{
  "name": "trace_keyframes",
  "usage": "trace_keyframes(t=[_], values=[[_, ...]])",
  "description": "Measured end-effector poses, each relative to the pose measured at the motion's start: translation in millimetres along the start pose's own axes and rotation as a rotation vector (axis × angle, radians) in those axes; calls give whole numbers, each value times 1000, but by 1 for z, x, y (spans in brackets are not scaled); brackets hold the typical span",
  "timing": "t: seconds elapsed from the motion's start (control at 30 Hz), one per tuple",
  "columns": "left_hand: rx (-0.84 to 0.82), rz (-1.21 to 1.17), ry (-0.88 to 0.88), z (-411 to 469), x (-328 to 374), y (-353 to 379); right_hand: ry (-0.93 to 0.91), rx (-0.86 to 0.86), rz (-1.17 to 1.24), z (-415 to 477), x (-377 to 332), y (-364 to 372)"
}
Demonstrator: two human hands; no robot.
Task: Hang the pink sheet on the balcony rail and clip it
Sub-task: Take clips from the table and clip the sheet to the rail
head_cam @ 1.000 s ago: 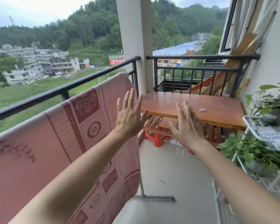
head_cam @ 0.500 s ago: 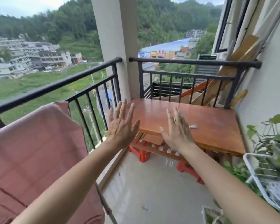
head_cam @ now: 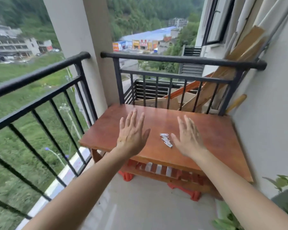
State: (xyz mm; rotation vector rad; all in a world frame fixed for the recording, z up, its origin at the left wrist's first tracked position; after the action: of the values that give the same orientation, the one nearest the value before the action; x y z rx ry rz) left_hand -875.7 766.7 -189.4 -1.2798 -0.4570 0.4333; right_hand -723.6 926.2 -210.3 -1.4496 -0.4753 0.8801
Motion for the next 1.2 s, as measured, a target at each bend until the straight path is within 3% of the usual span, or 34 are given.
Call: trace_keyframes(t=[0.13, 0.3, 0.5, 0.67, 0.83, 1.0, 1.2], values=[[-84, -15, 11, 61, -2, 66, 36, -71, -4, 66, 39, 44], [-253, -58, -99, 118, -9, 174, 51, -284, -3, 150, 87, 127], [-613, -172, -361, 150, -8, 296, -2, -624, 12, 227, 135, 235], [-873, -279, -578, 142, 1, 367, -42, -737, 86, 260, 148, 296], [-1048, -310, -578, 121, 9, 395, -50, -717, 283, 253, 143, 327], [-1124, -334, -511, 122, -4, 388, 126, -761, 388, 249, 133, 335], [-983, -462, -694, 113, -37, 353, 227, -879, 250, 257, 122, 329]])
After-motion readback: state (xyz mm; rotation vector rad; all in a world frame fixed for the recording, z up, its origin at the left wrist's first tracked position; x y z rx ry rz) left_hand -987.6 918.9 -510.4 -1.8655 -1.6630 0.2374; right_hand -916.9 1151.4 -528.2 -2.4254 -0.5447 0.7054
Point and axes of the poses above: each hand's wrist, its own z-axis towards the middle knuckle, its own y-axis out of the palm, x = y × z, the point moved 3 cm from there along z, towards the middle knuckle, and after that the axes turned 6 degrees about -x, right-handed, at the moved point
